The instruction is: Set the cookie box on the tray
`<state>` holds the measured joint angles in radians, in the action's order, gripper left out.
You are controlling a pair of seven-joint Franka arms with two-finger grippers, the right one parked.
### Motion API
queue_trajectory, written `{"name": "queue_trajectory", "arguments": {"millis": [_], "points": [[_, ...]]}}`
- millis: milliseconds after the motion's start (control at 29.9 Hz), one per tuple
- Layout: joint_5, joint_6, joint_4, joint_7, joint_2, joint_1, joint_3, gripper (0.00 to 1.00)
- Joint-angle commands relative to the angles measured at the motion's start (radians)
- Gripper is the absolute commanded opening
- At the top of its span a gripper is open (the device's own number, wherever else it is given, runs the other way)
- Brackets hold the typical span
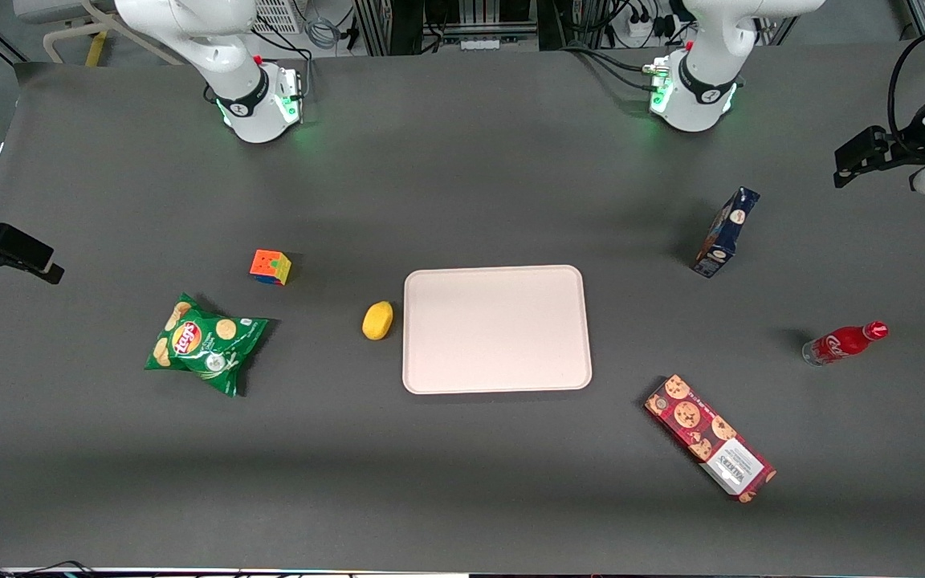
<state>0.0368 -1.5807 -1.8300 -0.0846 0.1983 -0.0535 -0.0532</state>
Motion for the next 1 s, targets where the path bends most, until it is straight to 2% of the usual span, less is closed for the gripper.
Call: {"name": "queue_trajectory", "arguments": {"millis": [0,636,971], "points": [[0.000,-0.004,0.021,-0.014,-0.022,-0.005,0.001,1.00],[-0.026,0.021,0.074,-0.009,-0.020,-0.014,0.009,1.00],[-0.025,0.122,0.201,0.002,-0.034,-0.026,0.036,1.00]]}}
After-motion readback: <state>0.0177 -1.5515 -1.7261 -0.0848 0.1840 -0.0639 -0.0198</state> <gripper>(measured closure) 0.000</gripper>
